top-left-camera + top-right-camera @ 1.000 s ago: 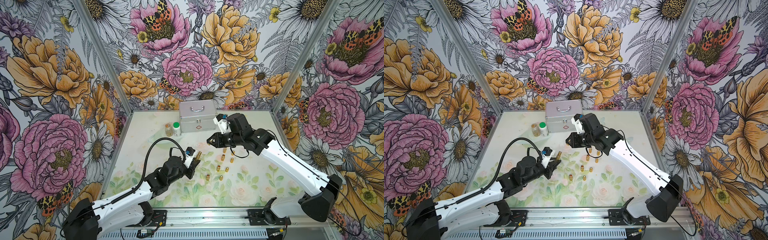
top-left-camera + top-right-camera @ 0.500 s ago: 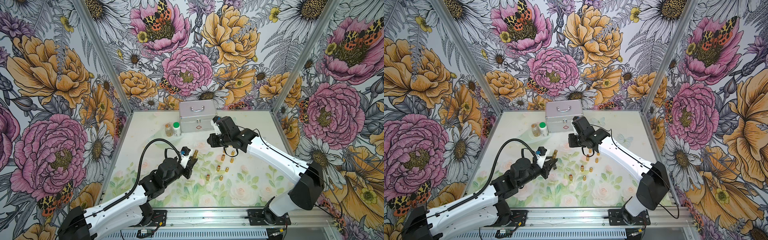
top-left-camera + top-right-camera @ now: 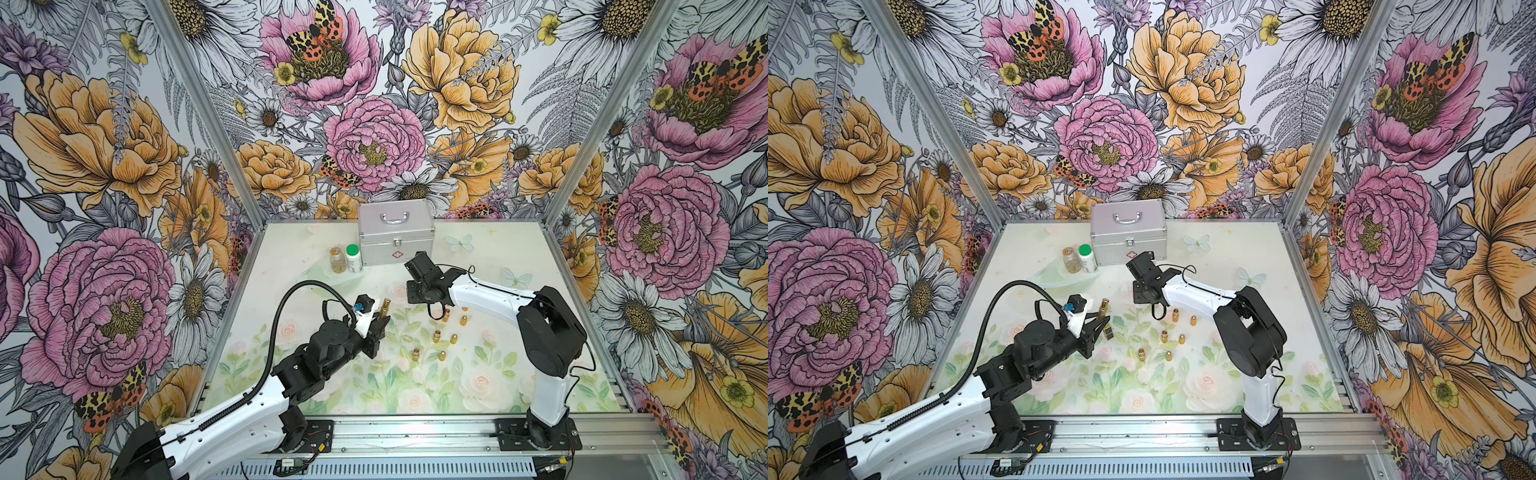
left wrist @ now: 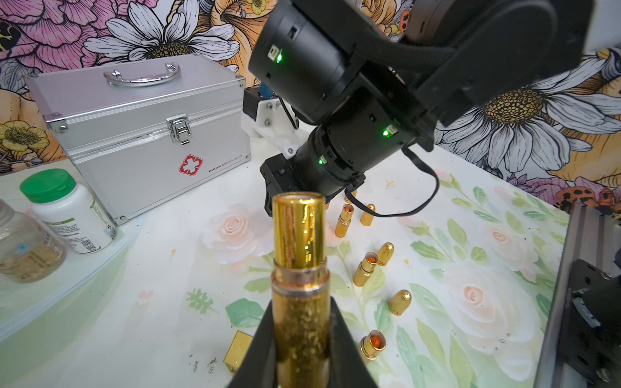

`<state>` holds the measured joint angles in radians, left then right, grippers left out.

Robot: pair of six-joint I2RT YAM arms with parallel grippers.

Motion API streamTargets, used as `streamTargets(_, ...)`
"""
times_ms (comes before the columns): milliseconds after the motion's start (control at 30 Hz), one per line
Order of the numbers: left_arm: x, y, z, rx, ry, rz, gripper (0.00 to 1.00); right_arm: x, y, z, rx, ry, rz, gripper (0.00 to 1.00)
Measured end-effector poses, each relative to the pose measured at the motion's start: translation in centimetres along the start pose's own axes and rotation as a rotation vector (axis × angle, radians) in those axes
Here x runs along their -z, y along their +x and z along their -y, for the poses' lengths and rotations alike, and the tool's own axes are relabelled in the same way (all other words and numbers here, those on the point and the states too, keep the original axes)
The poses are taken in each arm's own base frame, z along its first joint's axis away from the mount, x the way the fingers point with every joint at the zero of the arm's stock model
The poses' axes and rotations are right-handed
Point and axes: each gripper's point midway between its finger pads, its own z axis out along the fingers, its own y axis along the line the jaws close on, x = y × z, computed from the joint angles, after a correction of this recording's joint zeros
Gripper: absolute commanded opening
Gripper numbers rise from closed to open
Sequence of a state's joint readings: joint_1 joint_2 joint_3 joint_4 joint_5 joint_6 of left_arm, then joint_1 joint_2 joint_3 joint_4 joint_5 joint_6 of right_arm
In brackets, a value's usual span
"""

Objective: Open the lipstick cap
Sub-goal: Place the cover at the center of the board.

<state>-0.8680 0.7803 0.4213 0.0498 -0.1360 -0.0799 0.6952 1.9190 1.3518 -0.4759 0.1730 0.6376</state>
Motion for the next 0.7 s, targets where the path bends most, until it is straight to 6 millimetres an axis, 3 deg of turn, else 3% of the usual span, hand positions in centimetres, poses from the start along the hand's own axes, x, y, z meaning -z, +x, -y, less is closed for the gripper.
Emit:
streamTargets(333, 0.3, 0.5, -0.4, 0.001, -0.015, 0.004, 0.00, -3.6, 0.6, 0.3, -0.044, 0.047, -0.010, 0.22)
streamTargets(700, 0.4, 0.3, -0.5, 0.002, -0.021, 0.011, 0.00, -3.9, 0.4, 0.3, -0.052, 0.057, 0.005, 0.25)
